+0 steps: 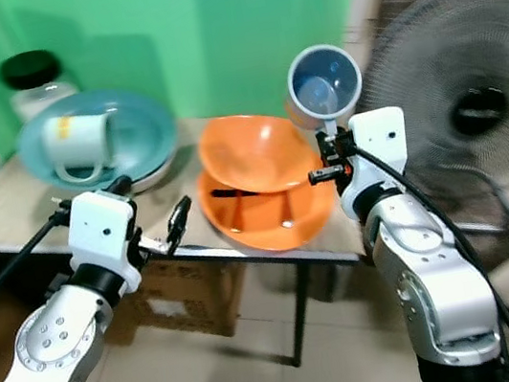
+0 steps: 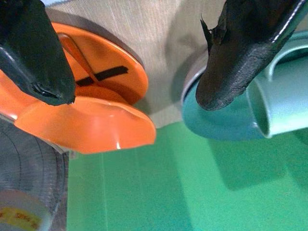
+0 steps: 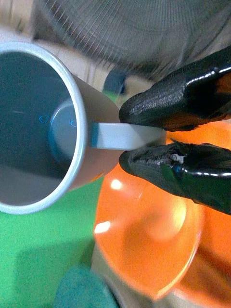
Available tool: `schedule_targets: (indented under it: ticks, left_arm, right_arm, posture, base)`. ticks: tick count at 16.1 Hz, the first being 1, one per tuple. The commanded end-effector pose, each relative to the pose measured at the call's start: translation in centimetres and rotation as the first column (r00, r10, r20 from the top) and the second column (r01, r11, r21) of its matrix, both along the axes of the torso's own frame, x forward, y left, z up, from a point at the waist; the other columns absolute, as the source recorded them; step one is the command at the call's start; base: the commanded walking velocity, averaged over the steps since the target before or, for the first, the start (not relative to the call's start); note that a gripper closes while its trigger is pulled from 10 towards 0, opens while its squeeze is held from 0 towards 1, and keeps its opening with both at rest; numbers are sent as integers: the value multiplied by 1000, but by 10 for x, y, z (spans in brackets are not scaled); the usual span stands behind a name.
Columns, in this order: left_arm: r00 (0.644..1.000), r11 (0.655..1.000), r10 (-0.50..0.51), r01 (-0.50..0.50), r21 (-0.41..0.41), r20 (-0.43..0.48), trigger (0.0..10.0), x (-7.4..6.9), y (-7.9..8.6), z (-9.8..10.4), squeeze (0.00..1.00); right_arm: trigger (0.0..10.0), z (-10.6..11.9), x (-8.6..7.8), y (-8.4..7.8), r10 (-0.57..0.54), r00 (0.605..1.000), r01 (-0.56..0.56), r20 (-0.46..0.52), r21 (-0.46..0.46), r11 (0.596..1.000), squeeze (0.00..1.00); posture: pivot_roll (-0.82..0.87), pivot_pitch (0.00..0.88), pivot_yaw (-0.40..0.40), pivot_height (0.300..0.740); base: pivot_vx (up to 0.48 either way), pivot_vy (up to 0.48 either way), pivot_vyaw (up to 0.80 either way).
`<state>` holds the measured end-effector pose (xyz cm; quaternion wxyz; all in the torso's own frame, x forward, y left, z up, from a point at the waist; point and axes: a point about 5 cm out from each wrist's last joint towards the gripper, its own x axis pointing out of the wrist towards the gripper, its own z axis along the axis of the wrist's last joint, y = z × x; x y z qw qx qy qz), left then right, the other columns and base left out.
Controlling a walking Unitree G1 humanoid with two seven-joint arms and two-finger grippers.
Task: Setting the table
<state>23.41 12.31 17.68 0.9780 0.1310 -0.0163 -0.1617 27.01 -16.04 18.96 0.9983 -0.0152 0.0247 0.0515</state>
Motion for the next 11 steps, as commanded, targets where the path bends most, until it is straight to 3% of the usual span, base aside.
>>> schedule_targets:
  ticks: [1, 5, 6, 8, 11]
  left_arm:
    - [999, 999, 35, -35, 14, 3, 10000, 1, 4, 0, 294]
    - [980, 977, 198, -196, -85, 16, 10000, 7, 24, 3, 251]
    - [972, 968, 233, -230, -103, 22, 10000, 8, 28, 4, 161]
    - [962, 960, 268, -263, -95, 43, 10000, 10, 32, 4, 129]
    - [934, 938, 335, -318, -138, 124, 10000, 13, 34, 9, 192]
  right_arm:
    - [10000, 3, 3, -2, -36, 999, 36, 17, -3, 999, 0]
    - [10000, -3, 3, -2, -77, 997, 77, -4, 4, 997, 0]
    - [10000, -6, 2, -6, -111, 994, 110, -15, -53, 993, 0]
    - [10000, -9, 1, -13, -152, 988, 150, -21, -70, 986, 0]
    - [10000, -8, 0, -17, -179, 984, 178, -18, -48, 983, 0]
  posture:
    - [85, 0, -52, 740]
    - [84, 0, -32, 740]
    - [80, 0, -24, 740]
    - [78, 0, -20, 740]
    - [74, 0, -10, 740]
  base:
    - [0, 0, -800]
    - [0, 0, -800]
    - [0, 0, -800]
    - [0, 0, -794]
    - [0, 0, -800]
